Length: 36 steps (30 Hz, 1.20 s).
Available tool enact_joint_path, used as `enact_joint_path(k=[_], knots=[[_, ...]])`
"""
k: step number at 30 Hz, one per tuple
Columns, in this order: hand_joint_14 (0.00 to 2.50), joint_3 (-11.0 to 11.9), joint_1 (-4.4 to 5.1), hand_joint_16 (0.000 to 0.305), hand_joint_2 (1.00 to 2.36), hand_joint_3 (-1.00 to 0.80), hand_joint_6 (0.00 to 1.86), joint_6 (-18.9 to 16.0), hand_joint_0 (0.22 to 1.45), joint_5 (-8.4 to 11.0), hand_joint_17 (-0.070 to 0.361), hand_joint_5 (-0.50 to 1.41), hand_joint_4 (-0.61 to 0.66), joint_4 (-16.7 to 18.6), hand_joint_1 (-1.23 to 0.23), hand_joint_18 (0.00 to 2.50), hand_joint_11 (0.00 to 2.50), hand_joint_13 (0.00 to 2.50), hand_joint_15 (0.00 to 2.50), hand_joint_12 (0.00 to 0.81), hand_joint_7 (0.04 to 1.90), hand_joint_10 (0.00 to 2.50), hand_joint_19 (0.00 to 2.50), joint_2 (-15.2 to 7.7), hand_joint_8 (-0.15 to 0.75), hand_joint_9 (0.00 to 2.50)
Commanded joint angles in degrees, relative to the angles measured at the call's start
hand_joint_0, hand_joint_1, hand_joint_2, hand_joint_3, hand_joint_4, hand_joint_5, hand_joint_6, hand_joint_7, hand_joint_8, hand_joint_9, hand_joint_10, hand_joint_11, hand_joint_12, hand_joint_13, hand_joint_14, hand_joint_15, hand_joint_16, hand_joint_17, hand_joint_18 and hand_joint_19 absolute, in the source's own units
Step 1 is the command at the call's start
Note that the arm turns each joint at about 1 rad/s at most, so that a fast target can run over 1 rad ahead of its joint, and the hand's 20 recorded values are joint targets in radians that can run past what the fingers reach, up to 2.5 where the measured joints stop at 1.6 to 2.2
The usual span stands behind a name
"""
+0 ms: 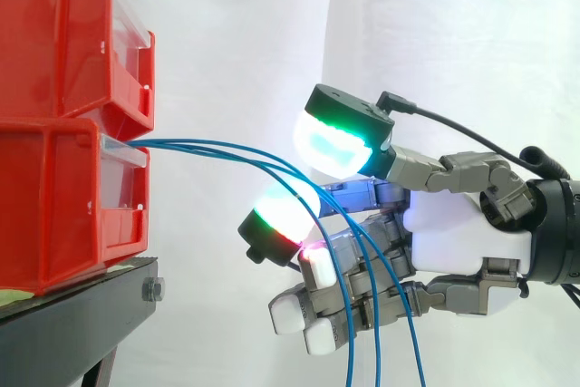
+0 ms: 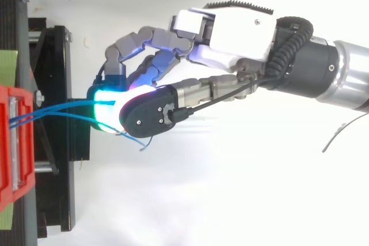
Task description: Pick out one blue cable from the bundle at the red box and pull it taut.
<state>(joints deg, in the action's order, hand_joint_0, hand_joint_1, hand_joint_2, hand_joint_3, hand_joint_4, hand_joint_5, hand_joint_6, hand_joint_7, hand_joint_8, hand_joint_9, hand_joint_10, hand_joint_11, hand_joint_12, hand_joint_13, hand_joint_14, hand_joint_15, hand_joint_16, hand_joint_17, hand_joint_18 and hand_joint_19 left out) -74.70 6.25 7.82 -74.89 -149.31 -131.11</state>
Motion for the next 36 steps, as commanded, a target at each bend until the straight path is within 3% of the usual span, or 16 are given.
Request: enact_joint_path(k=[1,7,16,19,36], knots=[[0.02,0.0,-0.01,0.062,1.01,-0.39,0.81,0.0,0.62,0.0,0.138,-0.14,0.12,-0.1,-0.48,0.63,0.71,0.81,0.48,0.359,1.09,0.03,0.7,0.0,0.279,1.04],[0.02,0.0,-0.01,0.063,1.02,-0.25,0.81,0.4,0.59,0.0,0.141,-0.15,0.13,-0.4,-0.54,0.63,0.72,0.8,0.48,0.366,1.12,0.03,0.69,0.6,0.285,1.02],[0.02,0.0,-0.01,0.066,1.02,-0.18,0.83,1.3,0.58,0.09,0.148,-0.16,0.15,-2.1,-0.61,0.63,0.72,0.8,0.48,0.38,1.11,0.03,0.69,1.3,0.298,1.01],[0.02,0.0,-0.01,0.064,1.02,-0.18,0.84,1.3,0.58,0.09,0.144,-0.17,0.16,-2.1,-0.69,0.61,0.73,0.79,0.48,0.371,1.12,0.03,0.69,1.2,0.292,0.99],[0.02,0.0,-0.01,0.064,1.02,-0.28,0.85,1.7,0.62,0.27,0.143,-0.18,0.15,-2.1,-0.77,0.61,0.72,0.78,0.48,0.367,1.08,0.03,0.68,1.2,0.282,0.94]])
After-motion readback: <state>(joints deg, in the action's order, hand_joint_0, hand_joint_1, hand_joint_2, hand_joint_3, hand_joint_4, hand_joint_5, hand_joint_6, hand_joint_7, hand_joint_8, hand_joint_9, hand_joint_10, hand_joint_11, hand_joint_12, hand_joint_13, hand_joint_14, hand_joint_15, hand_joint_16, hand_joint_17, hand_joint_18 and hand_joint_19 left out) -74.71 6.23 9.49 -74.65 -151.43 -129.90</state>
